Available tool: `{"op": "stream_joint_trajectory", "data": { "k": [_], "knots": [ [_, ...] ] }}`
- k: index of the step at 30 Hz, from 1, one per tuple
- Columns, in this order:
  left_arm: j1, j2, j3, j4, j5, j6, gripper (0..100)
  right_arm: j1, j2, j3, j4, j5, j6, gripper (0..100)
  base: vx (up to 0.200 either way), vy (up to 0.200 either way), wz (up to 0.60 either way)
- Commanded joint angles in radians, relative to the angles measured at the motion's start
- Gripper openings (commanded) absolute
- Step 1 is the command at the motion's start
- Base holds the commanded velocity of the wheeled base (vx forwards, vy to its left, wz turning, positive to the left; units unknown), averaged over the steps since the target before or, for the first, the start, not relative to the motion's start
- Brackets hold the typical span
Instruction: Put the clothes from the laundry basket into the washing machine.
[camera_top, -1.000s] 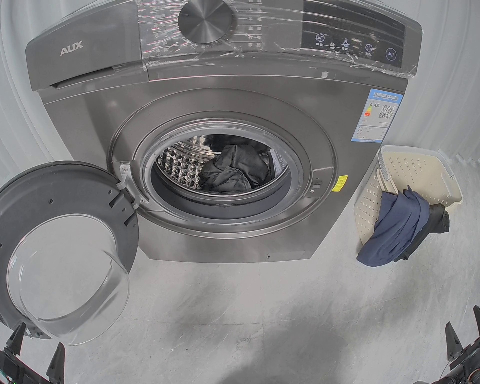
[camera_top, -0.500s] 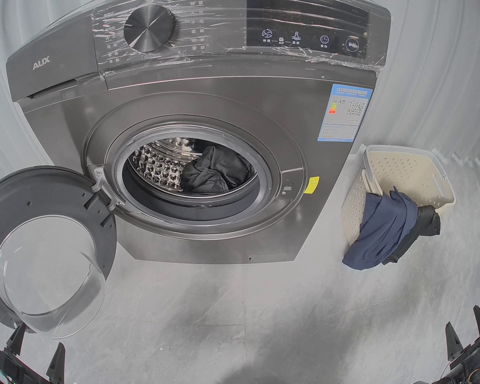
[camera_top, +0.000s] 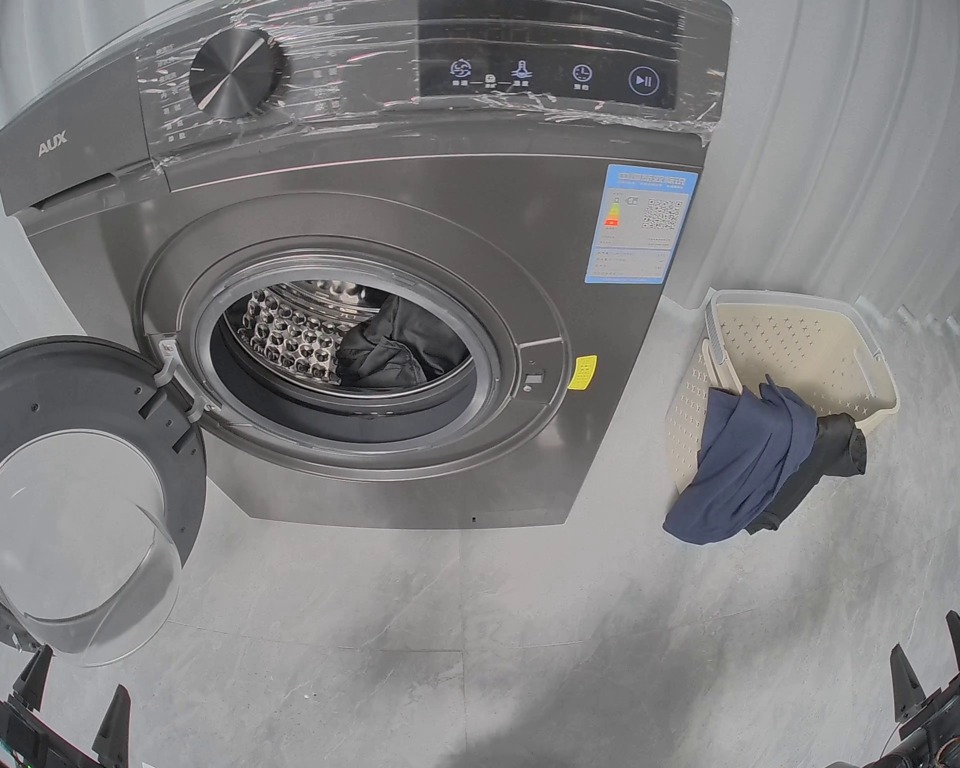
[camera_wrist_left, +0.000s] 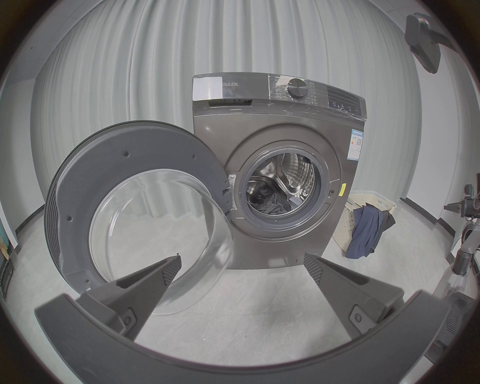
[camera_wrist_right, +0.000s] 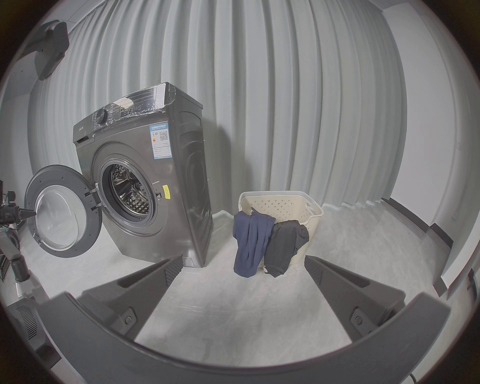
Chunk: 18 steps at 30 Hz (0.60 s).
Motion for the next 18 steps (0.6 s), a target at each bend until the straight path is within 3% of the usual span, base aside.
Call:
{"op": "stream_joint_trajectory", "data": {
  "k": [1, 6, 12, 18],
  "knots": [
    [0.0, -0.011, 0.016, 0.0, 0.0, 0.001, 100, 0.0, -0.011, 0.018, -0.001, 0.0, 0.0, 100, 0.0, 0.0, 0.0],
    [0.0, -0.011, 0.016, 0.0, 0.0, -0.001, 100, 0.0, -0.011, 0.018, -0.001, 0.0, 0.0, 100, 0.0, 0.0, 0.0],
    [0.0, -0.011, 0.015, 0.0, 0.012, -0.03, 100, 0.0, -0.011, 0.018, -0.001, 0.0, -0.001, 100, 0.0, 0.0, 0.0],
    [0.0, -0.011, 0.016, 0.0, 0.014, -0.034, 100, 0.0, -0.011, 0.016, -0.001, 0.0, -0.001, 100, 0.0, -0.2, 0.0]
  ]
}}
